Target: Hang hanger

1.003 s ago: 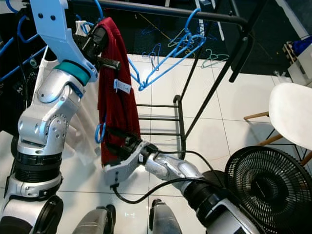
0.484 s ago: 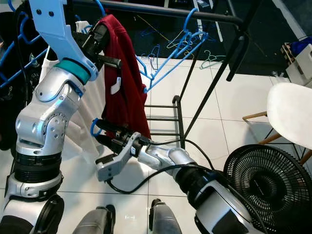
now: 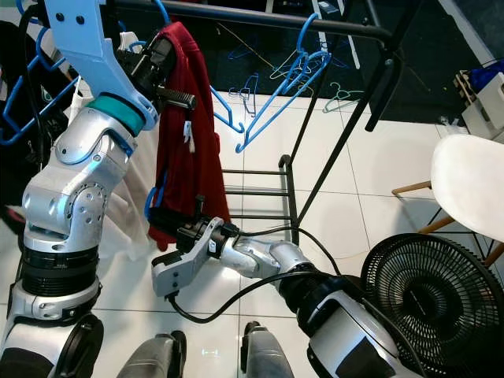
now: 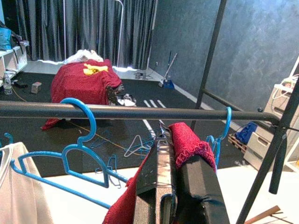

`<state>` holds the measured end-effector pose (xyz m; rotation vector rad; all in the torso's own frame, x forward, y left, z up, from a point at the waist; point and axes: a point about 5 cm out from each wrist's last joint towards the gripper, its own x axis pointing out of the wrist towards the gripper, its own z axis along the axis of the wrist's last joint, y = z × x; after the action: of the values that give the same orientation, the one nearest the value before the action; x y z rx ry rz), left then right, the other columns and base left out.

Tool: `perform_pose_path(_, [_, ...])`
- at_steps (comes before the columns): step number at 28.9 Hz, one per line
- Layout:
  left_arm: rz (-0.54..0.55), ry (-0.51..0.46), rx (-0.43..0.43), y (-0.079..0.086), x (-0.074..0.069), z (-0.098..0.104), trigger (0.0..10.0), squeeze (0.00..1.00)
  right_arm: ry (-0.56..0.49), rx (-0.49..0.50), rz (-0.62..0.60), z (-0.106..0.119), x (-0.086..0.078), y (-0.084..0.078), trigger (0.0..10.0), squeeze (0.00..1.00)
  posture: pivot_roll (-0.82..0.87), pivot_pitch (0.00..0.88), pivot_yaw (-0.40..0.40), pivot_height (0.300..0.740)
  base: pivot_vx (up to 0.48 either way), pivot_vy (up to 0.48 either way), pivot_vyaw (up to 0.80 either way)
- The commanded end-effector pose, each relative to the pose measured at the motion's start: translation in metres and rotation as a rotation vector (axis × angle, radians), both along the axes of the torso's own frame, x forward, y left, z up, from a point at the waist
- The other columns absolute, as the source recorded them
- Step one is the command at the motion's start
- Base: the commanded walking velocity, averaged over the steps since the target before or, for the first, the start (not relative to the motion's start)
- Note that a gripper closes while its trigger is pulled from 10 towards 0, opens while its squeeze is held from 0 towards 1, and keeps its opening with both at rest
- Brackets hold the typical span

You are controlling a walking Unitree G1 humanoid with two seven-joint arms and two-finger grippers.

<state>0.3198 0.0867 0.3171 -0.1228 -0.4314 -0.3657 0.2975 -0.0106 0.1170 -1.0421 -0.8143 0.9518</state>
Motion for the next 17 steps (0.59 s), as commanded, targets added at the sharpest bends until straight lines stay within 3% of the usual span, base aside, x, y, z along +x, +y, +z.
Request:
perform_pose_path(1, [-0.016,-0.038,-0.007,-0.002,-0.006,0.009,0.0,0.00,0.012,0.014,0.000,-0.001,0.000,0.000,0.0,0.00,-0.03,0.112,0.050,0.733,0.000,0.000,0.00])
perform_pose_path(14, [-0.004,-0.011,0.017,-0.003,-0.003,0.002,0.2,0.00,-0.003,0.127,0.023,0.023,0.004,0.002,0.0,0.00,-0.03,0.118,0.051,0.733,0.000,0.000,0.00])
perform_pose_path(15, [0.052,0.026,0.075,0.001,0.005,-0.009,9.1,0.00,0.015,0.187,0.051,0.036,0.001,0.002,0.0,0.00,-0.03,0.120,0.051,0.733,0.000,0.000,0.00])
perform_pose_path(16, [0.052,0.026,0.075,0.001,0.005,-0.009,9.1,0.00,0.015,0.187,0.051,0.036,0.001,0.002,0.0,0.00,-0.03,0.120,0.051,0.733,0.000,0.000,0.00])
perform_pose_path(17, [0.105,0.065,0.133,0.007,0.014,-0.021,10.0,0.00,0.049,0.248,0.077,0.048,-0.003,0.001,0.0,0.00,-0.04,0.122,0.051,0.733,0.000,0.000,0.00])
